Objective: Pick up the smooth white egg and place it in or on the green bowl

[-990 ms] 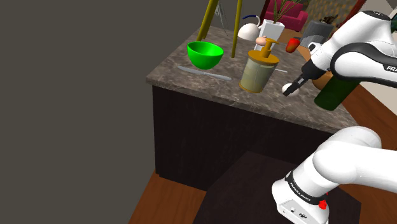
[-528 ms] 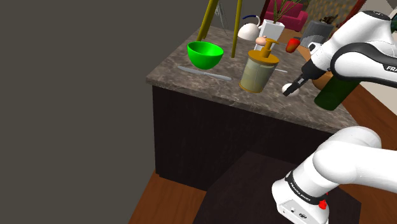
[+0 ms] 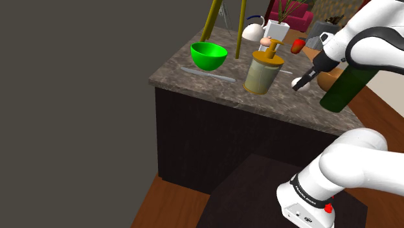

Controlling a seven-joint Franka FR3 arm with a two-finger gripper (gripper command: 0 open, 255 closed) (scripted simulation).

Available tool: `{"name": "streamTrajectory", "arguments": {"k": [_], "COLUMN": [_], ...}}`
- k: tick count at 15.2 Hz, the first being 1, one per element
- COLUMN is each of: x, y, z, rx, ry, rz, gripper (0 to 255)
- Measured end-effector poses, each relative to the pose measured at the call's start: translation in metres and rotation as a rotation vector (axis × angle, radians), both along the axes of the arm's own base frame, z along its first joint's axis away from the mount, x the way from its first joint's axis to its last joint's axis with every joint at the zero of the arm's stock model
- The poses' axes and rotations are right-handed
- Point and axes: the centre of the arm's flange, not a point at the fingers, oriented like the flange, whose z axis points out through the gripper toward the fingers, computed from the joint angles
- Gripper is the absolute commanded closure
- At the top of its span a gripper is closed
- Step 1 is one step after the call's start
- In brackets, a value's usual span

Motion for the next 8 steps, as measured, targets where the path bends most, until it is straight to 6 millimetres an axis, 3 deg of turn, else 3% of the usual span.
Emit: {"name": "streamTrajectory", "arguments": {"k": [8], "x": [0.000], "y": [-0.001], "z": [0.040], "rx": [0.000], "ry": [0.000], "rz": [0.000], "gripper": [255]}}
